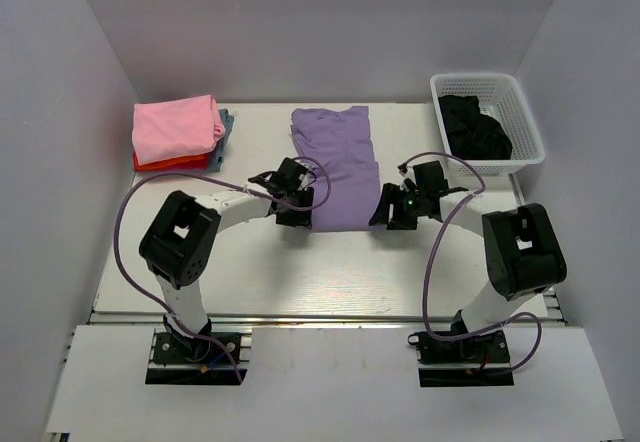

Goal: Fold and stack the t-shirts
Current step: Grab one side of the 2/3 rectangular tshirt with both arms, then fold the long partially folded tshirt into a neat square

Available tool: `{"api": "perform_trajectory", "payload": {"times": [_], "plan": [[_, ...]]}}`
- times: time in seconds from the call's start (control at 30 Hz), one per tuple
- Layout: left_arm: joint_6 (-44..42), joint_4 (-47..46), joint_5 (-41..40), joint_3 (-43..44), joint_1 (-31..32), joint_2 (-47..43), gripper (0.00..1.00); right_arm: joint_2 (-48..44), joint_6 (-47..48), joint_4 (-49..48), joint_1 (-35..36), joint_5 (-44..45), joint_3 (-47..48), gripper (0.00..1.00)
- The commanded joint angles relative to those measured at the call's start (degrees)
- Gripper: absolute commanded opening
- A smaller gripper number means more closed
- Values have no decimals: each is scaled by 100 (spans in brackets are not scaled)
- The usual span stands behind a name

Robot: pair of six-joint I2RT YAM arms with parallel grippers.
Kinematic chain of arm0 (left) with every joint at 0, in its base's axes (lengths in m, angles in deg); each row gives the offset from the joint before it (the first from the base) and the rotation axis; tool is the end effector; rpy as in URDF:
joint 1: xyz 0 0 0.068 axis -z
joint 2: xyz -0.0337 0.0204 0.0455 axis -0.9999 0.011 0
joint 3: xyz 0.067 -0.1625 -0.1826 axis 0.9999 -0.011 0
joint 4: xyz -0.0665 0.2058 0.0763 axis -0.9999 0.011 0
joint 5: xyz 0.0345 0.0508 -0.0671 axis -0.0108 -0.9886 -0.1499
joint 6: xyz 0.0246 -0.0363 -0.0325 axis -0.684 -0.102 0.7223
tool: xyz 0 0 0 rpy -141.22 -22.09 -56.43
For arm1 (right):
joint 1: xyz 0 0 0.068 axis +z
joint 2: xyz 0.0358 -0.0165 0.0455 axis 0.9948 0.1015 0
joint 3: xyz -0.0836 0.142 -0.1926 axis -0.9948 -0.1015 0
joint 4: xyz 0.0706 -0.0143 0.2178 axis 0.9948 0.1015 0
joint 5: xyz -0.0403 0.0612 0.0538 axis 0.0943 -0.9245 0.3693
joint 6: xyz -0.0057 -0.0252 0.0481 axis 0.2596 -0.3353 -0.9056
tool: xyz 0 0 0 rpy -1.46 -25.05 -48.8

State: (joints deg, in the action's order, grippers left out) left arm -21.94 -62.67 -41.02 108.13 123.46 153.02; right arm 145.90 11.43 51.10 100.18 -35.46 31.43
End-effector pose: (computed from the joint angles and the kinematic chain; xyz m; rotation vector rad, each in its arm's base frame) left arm 0.2723 -0.1859 0.1599 0.2630 2.7206 -0.3517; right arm 0.2739 0.0932 0.1601 -0.0515 2.5717 0.7504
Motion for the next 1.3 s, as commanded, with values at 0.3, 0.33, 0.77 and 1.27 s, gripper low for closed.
{"api": "perform_trajectory", "payload": {"times": [0.3,0.33,0.77,1.27], "plan": [[152,-35,102,-97,160,250,29,548,-103,-553,-10,-79,-154,21],[152,-35,199,-97,160,250,8,521,-94,-535,-10,-149,-180,16],[-156,957,1789,-1020,440,-2042,0,-2369,740,1439,25,-825,-1164,0],[-270,1573,3110,-607,503,-4636,0,-4427,1682,3658,7,-2275,224,0]]}}
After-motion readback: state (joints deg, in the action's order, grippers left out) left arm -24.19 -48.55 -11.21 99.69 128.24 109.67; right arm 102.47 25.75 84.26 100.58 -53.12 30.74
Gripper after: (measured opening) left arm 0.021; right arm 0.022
